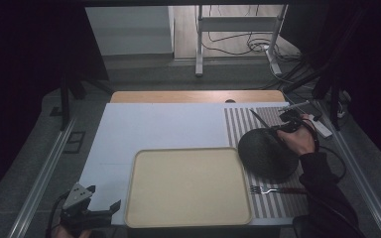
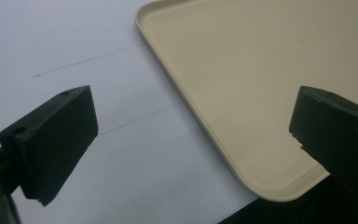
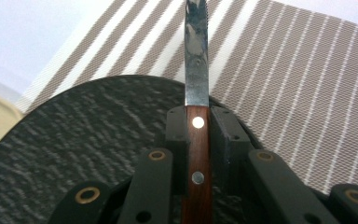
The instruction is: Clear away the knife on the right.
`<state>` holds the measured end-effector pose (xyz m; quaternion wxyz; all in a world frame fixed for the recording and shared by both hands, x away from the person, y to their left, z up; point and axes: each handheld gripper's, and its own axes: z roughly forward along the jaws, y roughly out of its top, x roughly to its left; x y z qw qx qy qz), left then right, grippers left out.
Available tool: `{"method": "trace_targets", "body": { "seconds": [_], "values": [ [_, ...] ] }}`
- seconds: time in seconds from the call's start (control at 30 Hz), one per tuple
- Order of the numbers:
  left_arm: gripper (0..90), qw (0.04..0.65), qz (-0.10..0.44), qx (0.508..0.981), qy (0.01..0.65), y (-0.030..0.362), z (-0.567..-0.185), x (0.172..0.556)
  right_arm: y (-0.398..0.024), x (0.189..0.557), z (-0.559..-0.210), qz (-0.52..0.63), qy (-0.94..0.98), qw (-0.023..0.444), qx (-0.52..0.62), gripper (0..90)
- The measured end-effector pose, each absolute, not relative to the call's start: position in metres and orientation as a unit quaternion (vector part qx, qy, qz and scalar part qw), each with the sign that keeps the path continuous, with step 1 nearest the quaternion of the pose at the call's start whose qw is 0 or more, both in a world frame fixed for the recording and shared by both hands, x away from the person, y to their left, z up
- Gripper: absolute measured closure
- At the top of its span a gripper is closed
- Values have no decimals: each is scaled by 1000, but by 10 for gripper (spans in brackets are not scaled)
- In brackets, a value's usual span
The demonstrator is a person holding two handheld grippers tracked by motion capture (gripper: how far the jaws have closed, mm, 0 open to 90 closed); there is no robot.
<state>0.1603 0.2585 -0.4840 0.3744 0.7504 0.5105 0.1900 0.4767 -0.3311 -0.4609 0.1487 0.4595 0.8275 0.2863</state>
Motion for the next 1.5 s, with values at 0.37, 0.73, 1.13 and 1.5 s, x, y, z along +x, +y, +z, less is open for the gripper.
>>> {"method": "trace_targets", "body": {
  "seconds": [0.37,0.73,1.13,1.5],
  "values": [
    [9,377,189,750,509,259,-484,160,-304,451,-464,291,840,139,436,781],
    [11,379,189,748,511,260,-484,160,-280,420,-462,299,851,129,412,781],
    [11,377,191,748,511,259,-484,160,-248,381,-460,317,863,104,380,780],
    [12,375,193,750,509,258,-484,160,-228,355,-464,320,870,94,364,781]
  ]
}}
